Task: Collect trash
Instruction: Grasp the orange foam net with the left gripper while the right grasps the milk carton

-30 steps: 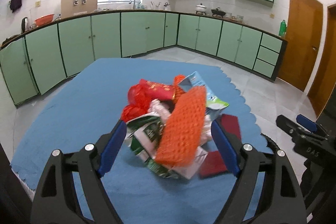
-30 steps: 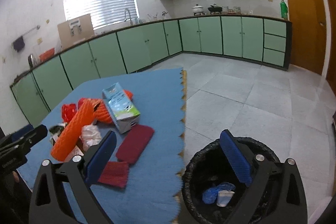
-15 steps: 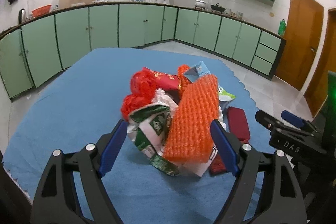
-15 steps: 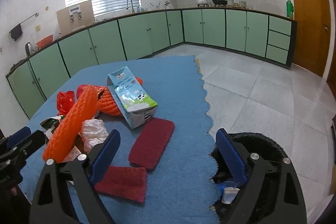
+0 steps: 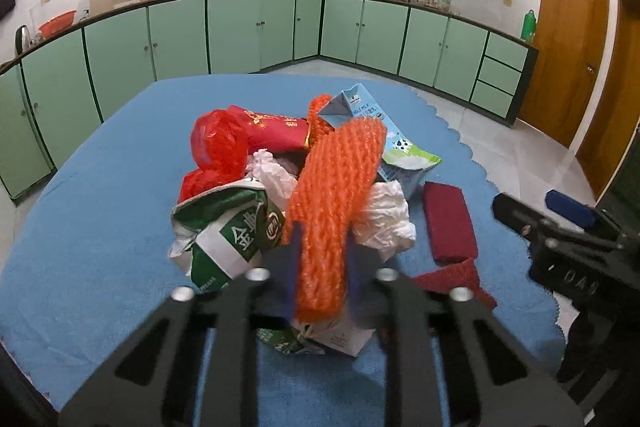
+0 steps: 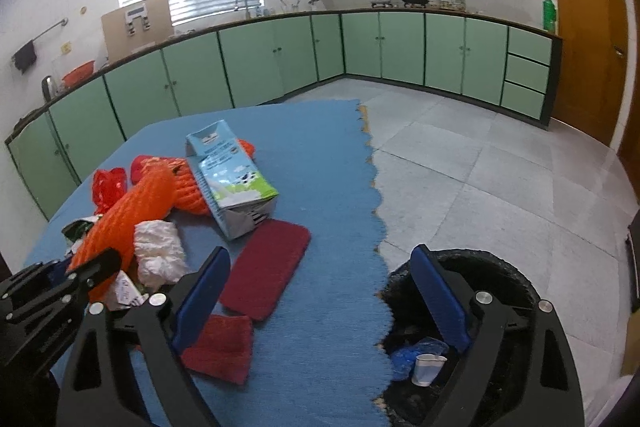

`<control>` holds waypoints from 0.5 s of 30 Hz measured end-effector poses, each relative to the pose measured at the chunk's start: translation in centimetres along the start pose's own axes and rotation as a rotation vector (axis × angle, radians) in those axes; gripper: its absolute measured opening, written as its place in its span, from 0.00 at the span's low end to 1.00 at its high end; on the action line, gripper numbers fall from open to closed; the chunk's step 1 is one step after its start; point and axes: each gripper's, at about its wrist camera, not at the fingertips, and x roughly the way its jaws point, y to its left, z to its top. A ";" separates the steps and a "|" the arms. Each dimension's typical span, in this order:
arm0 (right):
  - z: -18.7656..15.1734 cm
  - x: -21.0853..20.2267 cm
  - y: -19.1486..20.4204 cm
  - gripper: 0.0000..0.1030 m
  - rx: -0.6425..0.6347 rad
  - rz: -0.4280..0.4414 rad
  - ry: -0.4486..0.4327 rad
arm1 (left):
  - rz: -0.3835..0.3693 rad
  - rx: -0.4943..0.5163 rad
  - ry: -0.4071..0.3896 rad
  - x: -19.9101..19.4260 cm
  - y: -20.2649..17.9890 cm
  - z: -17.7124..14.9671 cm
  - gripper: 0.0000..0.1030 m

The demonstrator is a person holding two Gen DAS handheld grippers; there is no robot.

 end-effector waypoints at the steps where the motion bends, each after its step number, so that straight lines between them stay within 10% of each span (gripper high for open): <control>1: 0.1 0.1 0.4 0.87 -0.016 0.009 -0.002 | -0.003 -0.006 -0.010 -0.3 0.1 0.1 0.11; 15: 4.3 3.9 3.1 0.87 -0.142 0.141 -0.001 | 0.010 -0.086 -0.065 -0.6 1.6 3.7 0.10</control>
